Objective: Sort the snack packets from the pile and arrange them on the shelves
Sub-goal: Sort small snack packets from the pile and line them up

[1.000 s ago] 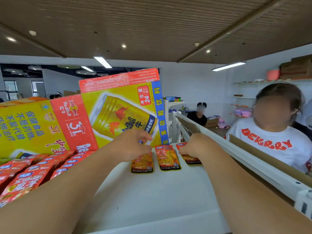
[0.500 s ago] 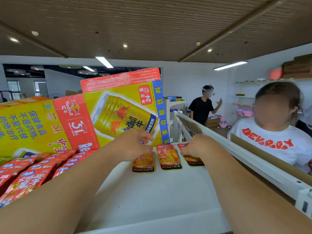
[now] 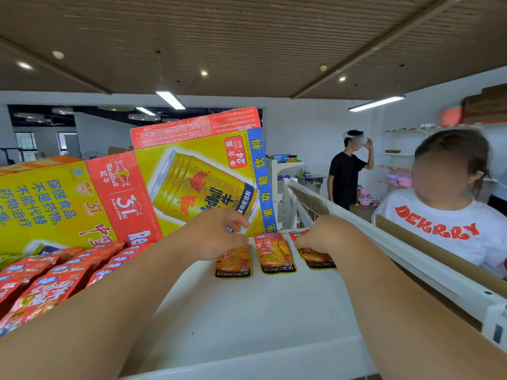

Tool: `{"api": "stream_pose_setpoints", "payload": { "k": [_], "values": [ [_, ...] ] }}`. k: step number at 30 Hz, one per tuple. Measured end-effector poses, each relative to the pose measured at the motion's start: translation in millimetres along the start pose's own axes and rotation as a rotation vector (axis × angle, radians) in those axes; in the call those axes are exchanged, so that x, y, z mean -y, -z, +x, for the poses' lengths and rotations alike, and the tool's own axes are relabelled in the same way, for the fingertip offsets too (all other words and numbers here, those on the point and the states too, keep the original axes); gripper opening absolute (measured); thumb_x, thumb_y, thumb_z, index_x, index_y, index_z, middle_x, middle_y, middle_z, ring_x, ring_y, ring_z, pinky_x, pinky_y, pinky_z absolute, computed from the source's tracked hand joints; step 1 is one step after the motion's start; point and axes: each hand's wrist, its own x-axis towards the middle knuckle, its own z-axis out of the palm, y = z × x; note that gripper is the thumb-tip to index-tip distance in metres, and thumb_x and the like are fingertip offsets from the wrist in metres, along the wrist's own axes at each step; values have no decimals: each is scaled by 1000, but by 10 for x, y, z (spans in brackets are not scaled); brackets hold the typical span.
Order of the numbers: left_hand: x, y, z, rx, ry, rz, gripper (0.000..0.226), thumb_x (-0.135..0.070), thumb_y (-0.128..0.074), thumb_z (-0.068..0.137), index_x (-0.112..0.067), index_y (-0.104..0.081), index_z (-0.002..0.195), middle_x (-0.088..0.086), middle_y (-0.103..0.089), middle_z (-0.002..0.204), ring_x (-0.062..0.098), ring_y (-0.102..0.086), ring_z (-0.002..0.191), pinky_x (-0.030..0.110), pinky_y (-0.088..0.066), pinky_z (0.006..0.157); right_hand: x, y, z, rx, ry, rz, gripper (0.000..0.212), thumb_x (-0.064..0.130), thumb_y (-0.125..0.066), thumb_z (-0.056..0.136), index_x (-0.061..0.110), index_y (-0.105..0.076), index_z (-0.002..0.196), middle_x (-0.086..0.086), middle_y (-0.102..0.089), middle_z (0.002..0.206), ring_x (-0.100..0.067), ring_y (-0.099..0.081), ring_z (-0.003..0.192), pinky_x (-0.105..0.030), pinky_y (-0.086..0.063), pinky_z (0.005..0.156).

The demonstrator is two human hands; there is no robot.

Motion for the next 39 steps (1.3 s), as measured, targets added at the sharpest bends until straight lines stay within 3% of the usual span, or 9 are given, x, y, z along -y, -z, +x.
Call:
{"api": "stream_pose_setpoints", "payload": {
  "k": [4, 10, 17, 19, 21, 25, 30, 34, 39],
  "values": [
    [-3, -11, 3, -4, -3, 5, 25, -42, -75, 88, -48, -62, 109, -19, -62, 114, 4, -64, 99, 18, -46, 71, -14, 14, 16, -63, -28, 59, 43, 61, -62, 84, 20, -54, 77, -1, -63, 79, -15, -62, 72, -31, -53, 70],
    [-17, -34, 3, -14, -8, 26, 30, -42, -74, 87, -44, -67, 116, -23, -61, 111, 1, -64, 97, 17, -45, 71, 23, 50, -5, -123, -13, 158, 40, 57, -61, 86, 20, -52, 76, -2, -62, 77, -17, -62, 73, -32, -52, 67],
    [-69, -12, -58, -5, -30, 100, 40, -46, -71, 89, -44, -62, 128, -17, -59, 122, 4, -64, 98, 15, -45, 72, 93, 48, -97, -123, 138, 202, 33, 44, -63, 90, 20, -47, 74, 0, -44, 66, -13, -46, 60, -27, -34, 52],
    [-85, 15, -93, -8, -49, 190, 46, -48, -69, 90, -44, -57, 135, -13, -58, 131, 10, -64, 108, 22, -49, 84, 114, 61, -128, -126, 176, 205, 31, 45, -64, 90, 19, -52, 79, -1, -50, 69, -15, -49, 61, -30, -39, 55],
    [-98, 48, -117, 13, -67, 339, 55, -51, -64, 92, -43, -49, 144, -10, -54, 144, 15, -56, 126, 28, -46, 98, 142, 67, -150, -123, 216, 186, 33, 48, -64, 88, 17, -61, 97, -4, -64, 86, -18, -61, 76, -36, -52, 68],
    [-128, 100, -139, 77, -83, 494, 67, -53, -60, 92, -41, -37, 153, -6, -43, 157, 20, -42, 143, 36, -41, 110, 230, 95, -257, -124, 305, 149, 47, 52, -67, 88, 20, -62, 122, -3, -66, 116, -19, -63, 100, -39, -56, 87],
    [-135, 167, -141, -26, -167, 747, 72, -66, -56, 88, -39, -37, 152, 0, -55, 145, 28, -50, 133, 46, -47, 104, 331, 145, -452, -136, 426, 148, 50, 50, -68, 89, 29, -60, 133, 3, -62, 130, -15, -58, 102, -30, -46, 80],
    [-109, 264, -290, -83, -256, 796, 76, -70, -54, 86, -33, -41, 150, 2, -58, 138, 29, -53, 126, 46, -50, 99, 466, 162, -672, -147, 400, 96, 61, 55, -66, 86, 30, -54, 141, 1, -55, 140, -21, -58, 118, -37, -51, 94],
    [59, 599, -734, -167, -344, 772, 77, -72, -39, 81, -38, -40, 150, -4, -58, 137, 26, -54, 123, 43, -49, 96, 799, 322, -1043, -184, 429, 68, 47, 50, -66, 89, 29, -58, 130, 2, -60, 124, -20, -60, 103, -37, -54, 85]
  ]
}}
